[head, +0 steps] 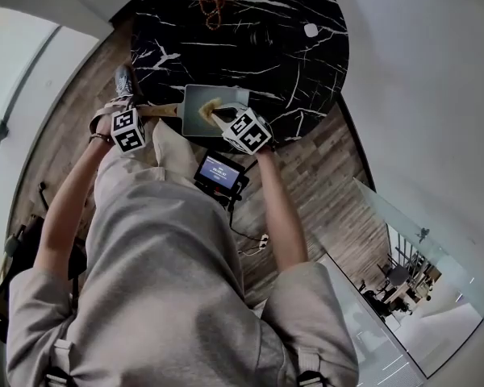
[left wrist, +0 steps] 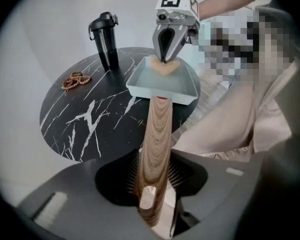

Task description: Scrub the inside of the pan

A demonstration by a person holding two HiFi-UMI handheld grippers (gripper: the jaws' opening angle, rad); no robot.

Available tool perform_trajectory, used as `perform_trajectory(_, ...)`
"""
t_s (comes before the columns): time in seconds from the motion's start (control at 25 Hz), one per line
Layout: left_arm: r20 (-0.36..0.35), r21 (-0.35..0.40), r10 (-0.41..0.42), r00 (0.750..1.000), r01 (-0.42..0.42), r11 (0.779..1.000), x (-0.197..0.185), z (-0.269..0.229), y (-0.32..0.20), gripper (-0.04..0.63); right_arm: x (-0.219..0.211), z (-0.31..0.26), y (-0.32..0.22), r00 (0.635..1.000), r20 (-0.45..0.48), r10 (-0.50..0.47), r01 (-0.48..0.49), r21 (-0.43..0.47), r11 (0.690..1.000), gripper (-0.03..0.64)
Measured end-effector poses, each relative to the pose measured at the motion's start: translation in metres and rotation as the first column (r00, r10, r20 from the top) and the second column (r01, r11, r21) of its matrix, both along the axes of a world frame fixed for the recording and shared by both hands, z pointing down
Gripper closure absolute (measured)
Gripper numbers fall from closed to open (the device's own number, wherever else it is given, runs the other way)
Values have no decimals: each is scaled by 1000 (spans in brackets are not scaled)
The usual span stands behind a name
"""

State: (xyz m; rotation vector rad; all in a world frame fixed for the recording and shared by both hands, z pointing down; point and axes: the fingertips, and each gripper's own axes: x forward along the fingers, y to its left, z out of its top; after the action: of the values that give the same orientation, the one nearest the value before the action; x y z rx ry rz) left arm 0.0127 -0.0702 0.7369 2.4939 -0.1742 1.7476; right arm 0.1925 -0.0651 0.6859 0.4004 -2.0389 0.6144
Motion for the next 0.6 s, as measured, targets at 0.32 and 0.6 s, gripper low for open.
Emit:
perform_trajectory(0.32, 6, 44, 41, 999, -41, 998, 5, -1, 11, 504, 74, 30, -44, 895, -373, 244, -159, 243, 957, 600)
perform_trajectory(0.6, 23, 56, 55, 998, -56, 997, 8, 3, 16, 515, 70, 45, -62, 866, -364, 344, -245, 291, 925, 600)
